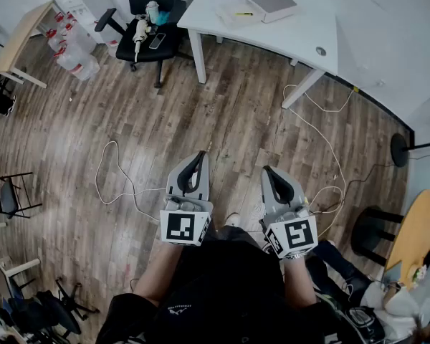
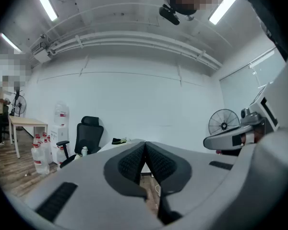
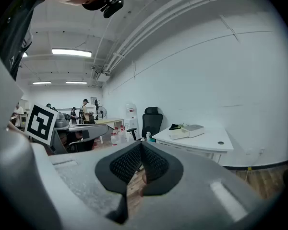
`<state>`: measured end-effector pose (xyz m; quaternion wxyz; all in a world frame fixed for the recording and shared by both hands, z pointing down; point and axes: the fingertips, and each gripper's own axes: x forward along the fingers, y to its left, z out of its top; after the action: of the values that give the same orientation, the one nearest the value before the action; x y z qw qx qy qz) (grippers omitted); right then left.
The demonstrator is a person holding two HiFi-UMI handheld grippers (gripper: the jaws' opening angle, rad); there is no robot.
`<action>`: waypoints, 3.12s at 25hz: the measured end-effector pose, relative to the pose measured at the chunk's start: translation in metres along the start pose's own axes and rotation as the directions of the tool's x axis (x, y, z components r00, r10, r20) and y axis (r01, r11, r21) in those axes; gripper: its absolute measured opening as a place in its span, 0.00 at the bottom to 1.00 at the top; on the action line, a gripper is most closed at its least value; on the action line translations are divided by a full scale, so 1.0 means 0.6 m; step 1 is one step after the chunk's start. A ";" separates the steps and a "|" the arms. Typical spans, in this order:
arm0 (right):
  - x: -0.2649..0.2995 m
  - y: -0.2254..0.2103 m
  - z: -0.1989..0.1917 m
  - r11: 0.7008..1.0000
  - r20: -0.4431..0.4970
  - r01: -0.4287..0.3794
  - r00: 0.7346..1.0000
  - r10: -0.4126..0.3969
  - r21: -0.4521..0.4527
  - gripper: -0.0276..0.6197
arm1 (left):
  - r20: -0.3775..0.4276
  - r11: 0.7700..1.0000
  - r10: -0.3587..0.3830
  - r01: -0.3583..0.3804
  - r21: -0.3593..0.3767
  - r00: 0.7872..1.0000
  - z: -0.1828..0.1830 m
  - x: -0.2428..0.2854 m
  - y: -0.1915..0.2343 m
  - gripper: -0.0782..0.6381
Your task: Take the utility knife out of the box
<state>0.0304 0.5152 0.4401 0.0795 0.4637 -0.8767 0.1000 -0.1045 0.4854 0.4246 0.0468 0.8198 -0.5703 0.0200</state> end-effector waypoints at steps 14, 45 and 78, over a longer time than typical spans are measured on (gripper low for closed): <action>-0.165 0.015 -0.004 0.998 0.092 -0.063 0.994 0.066 -0.031 0.05 | 0.067 0.998 0.030 -0.034 0.052 0.997 0.031 -0.118 -0.168 0.12; 0.044 -0.071 0.080 0.988 0.068 0.067 0.996 -0.058 -0.141 0.05 | 0.146 0.999 -0.020 0.015 0.032 0.989 0.073 0.090 -0.013 0.12; 0.417 -0.119 0.182 0.985 0.084 0.072 0.995 -0.059 -0.157 0.05 | 0.164 0.999 -0.051 0.048 0.024 0.985 0.109 0.335 0.256 0.12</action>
<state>-0.0551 0.2494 0.3999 0.0850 0.4880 -0.8687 0.0081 -0.1794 0.2382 0.3854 -0.0082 0.8329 -0.5516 -0.0432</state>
